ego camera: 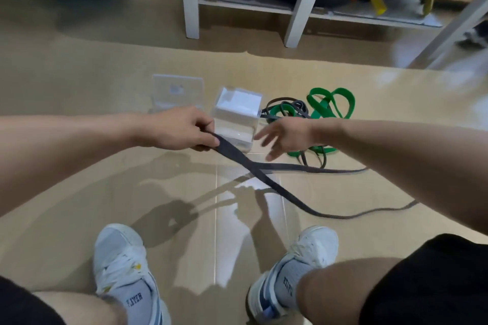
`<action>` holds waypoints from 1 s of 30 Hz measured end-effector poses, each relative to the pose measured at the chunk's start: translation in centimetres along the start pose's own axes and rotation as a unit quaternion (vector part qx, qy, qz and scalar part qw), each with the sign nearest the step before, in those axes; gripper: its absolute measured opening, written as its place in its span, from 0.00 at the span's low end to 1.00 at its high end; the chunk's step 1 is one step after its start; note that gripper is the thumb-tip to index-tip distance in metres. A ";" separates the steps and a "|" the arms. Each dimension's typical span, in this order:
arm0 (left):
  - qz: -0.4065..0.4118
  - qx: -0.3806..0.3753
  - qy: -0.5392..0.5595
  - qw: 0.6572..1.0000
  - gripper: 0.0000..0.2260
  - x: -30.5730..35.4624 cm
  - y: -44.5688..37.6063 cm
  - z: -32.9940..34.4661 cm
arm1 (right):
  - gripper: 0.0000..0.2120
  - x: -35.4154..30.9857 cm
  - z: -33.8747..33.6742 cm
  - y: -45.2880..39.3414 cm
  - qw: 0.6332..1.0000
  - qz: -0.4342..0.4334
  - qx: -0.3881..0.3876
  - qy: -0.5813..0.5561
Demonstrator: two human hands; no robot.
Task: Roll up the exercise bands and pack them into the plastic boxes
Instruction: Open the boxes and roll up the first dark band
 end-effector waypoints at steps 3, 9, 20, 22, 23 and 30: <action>0.010 0.005 0.120 0.993 0.08 0.7 0.1 -0.2 | 0.40 -5.7 1.0 -0.4 0.993 -0.082 0.032 -0.079; 0.000 0.005 0.279 0.960 0.06 -0.2 0.6 -0.8 | 0.10 -8.6 1.7 -0.1 0.973 -0.085 0.104 -0.185; -0.086 0.110 0.464 0.875 0.16 -2.2 1.1 -0.6 | 0.04 -9.1 1.7 -0.9 0.953 -0.101 0.164 -0.233; -0.129 0.088 0.498 0.853 0.17 -2.4 1.2 -0.6 | 0.02 -9.2 1.7 -0.8 0.950 -0.102 0.186 -0.231; -0.150 0.072 0.505 0.847 0.16 -2.5 1.2 -0.6 | 0.03 -9.2 1.7 -0.8 0.948 -0.101 0.197 -0.229; -0.194 0.036 0.557 0.806 0.12 -3.2 1.4 -1.1 | 0.21 -9.1 1.9 -0.3 0.930 -0.104 0.267 -0.231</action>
Point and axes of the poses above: each hand's wrist, its own y-axis away from the middle knuckle, its own z-axis out of the palm, x = y × z, the point moved 3 cm from there along -y, towards the middle knuckle, and after that the axes turned 13 degrees about y, right-handed, at the moved point
